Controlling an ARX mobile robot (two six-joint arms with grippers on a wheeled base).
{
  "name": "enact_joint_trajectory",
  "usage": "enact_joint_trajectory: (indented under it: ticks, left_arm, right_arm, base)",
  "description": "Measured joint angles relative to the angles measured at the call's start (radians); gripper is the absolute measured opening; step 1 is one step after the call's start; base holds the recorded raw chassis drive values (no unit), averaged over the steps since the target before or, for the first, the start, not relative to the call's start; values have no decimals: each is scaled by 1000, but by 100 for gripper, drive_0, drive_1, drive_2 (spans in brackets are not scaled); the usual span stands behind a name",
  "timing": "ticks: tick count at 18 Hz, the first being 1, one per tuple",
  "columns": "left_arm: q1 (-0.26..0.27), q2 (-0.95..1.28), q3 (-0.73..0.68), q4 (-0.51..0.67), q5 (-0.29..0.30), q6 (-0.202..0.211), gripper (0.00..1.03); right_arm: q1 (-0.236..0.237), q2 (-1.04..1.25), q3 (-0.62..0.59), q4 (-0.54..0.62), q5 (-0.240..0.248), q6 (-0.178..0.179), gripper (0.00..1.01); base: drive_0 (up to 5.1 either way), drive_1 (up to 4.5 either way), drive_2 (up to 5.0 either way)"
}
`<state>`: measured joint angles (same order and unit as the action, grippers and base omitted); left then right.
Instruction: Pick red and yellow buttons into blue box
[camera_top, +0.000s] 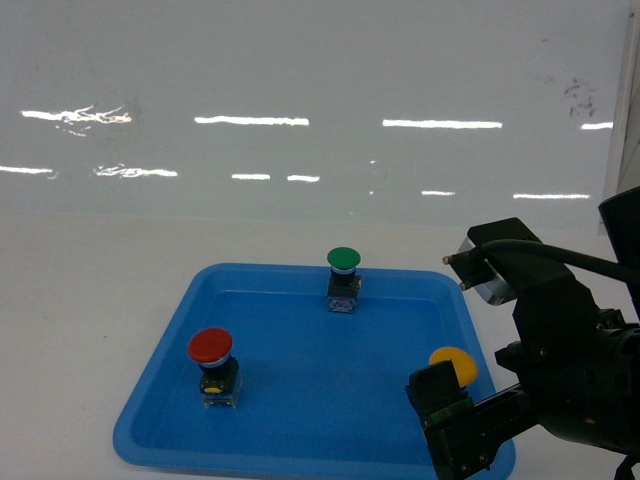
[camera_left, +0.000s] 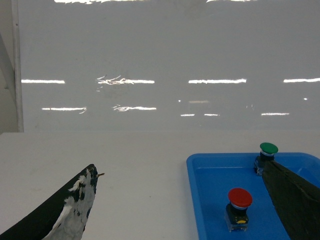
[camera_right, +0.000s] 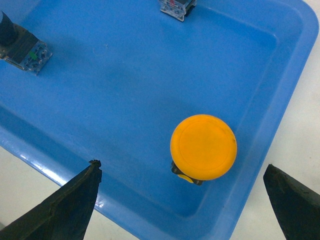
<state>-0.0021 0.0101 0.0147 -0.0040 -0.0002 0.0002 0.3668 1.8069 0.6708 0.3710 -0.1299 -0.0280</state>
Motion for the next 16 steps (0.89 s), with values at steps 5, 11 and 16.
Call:
enact_joint_trajectory:
  ticks: [5, 11, 16]
  left_arm:
    - [0, 0, 0, 0, 0, 0, 98]
    - [0, 0, 0, 0, 0, 0, 98]
    - [0, 0, 0, 0, 0, 0, 98]
  right_arm:
    - [0, 51, 50, 11, 8, -6, 98]
    - [0, 153, 87, 25, 20, -14, 98]
    - [0, 192, 108, 26, 21, -18, 98]
  base:
    - [0, 0, 0]
    - [0, 0, 0]
    - [0, 0, 0]
